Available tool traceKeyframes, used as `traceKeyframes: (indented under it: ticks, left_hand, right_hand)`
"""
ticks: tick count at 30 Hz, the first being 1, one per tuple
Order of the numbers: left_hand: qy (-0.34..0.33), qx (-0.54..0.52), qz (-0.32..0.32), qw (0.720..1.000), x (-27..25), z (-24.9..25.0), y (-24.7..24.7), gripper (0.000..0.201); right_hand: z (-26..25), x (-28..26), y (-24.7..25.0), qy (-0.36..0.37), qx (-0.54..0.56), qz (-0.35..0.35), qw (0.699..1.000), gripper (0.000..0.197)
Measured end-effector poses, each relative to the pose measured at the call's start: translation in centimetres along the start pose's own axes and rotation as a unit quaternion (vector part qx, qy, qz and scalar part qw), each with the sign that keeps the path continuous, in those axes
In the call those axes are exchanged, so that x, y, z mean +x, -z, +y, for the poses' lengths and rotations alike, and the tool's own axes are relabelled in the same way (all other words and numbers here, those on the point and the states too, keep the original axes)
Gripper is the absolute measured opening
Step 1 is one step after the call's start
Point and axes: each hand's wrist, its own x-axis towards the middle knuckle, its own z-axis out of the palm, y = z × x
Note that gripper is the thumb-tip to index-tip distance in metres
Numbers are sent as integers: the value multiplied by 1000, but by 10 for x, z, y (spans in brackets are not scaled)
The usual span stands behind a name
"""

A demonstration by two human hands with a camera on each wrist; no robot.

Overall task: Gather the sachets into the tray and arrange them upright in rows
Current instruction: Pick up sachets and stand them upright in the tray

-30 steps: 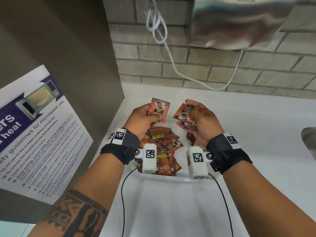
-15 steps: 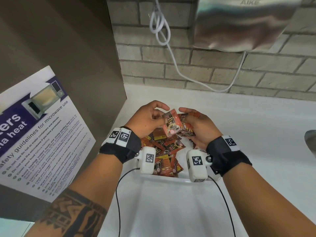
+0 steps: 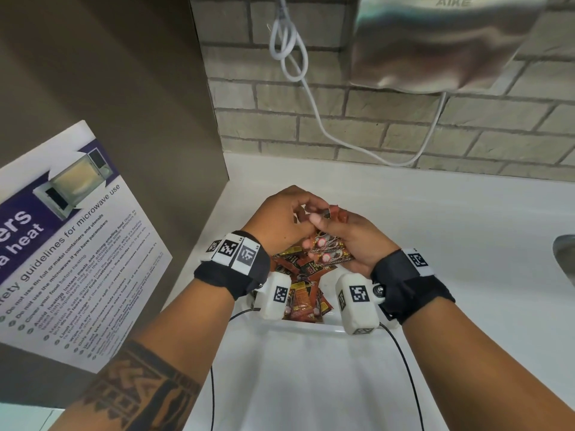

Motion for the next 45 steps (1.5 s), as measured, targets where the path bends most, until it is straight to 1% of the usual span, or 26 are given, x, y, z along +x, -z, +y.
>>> traceKeyframes:
  ticks: [1, 2, 4, 5, 7, 8, 9, 12, 15, 19, 22, 24, 26, 28, 30, 32, 34, 36, 38, 39, 40, 41, 42, 43, 44, 45]
  left_hand:
    - [-14, 25, -5, 1000, -1, 3, 0, 42]
    - [-27, 34, -22, 999, -2, 7, -1, 50]
    - [-33, 10, -88, 996, -5, 15, -4, 71]
    - [-29, 12, -118, 993, -7, 18, -7, 83]
    - [-39, 88, -142, 985, -6, 22, -14, 105]
    - [-47, 125, -140, 981, -5, 22, -17, 110]
    - [-54, 146, -130, 979, -4, 23, -18, 109]
    - [-72, 151, -86, 982, -2, 18, -15, 92]
    - [-79, 136, -91, 983, -3, 12, -15, 79]
    - [-59, 121, -105, 985, -3, 9, -15, 77]
    - [-67, 116, -111, 985, -3, 8, -13, 79]
    - [-72, 132, -103, 983, -4, 7, -13, 78]
    - [-77, 164, -88, 980, -3, 4, -13, 75]
    - [-78, 197, -74, 974, -2, 1, -12, 71]
    - [-79, 221, -71, 969, 0, -1, -11, 70]
    - [-82, 230, -70, 967, 3, -3, -12, 74]
    - [-79, 217, -69, 971, 7, -2, -14, 89]
    - [-47, 154, -74, 984, 10, 0, -11, 111]
    - [13, 24, -60, 998, 13, 3, -8, 125]
    - [52, -60, -42, 996, 14, 4, -8, 125]
    - [94, -152, -22, 984, 15, 5, -9, 121]
    - [137, -250, -8, 959, 17, 6, -12, 114]
    - [176, -344, -8, 922, 18, 6, -16, 102]
    - [200, -422, -22, 884, 19, 7, -20, 87]
    - [204, -472, -44, 856, 19, 7, -24, 76]
    - [189, -498, -68, 844, 19, 7, -27, 69]
  right_hand:
    - [-1, 0, 0, -3, 7, 2, 1000, 37]
    - [-2, -1, 1, -4, 11, 2, 1000, 33]
    - [-7, -2, 1, -10, 8, 13, 1000, 19]
    - [-10, -2, 1, -13, 2, 22, 1000, 16]
    - [-11, -1, 1, -17, 10, 35, 999, 18]
    - [-11, 0, 0, -21, 17, 36, 999, 19]
    - [-10, 1, -1, -28, 14, 34, 999, 18]
    - [-4, 4, -1, -37, 2, 13, 999, 17]
    - [0, 7, 0, -27, 7, 1, 1000, 14]
    - [3, 8, 1, -28, 44, -1, 999, 20]
    - [4, 6, 1, -51, 102, -6, 993, 19]
    - [5, 5, 0, -53, 108, 2, 993, 18]
    - [4, 5, 0, -52, 64, 35, 996, 17]
    - [4, 4, 1, -33, -43, 92, 994, 21]
    - [4, 3, 3, 13, -162, 135, 977, 20]
    - [4, 2, 7, 55, -233, 148, 959, 15]
    - [4, 0, 11, 58, -228, 148, 961, 16]
    - [2, -4, 14, 52, -180, 142, 972, 18]
    - [-1, -9, 18, 52, -149, 130, 979, 17]
    - [-1, -10, 19, 53, -144, 127, 980, 16]
    - [-2, -12, 20, 53, -136, 126, 981, 15]
    - [-2, -12, 20, 54, -122, 125, 983, 16]
    - [-2, -12, 20, 55, -108, 122, 985, 18]
    - [-1, -12, 20, 55, -99, 120, 986, 19]
    - [-1, -13, 19, 55, -97, 114, 987, 20]
    - [0, -13, 18, 58, -96, 111, 988, 19]
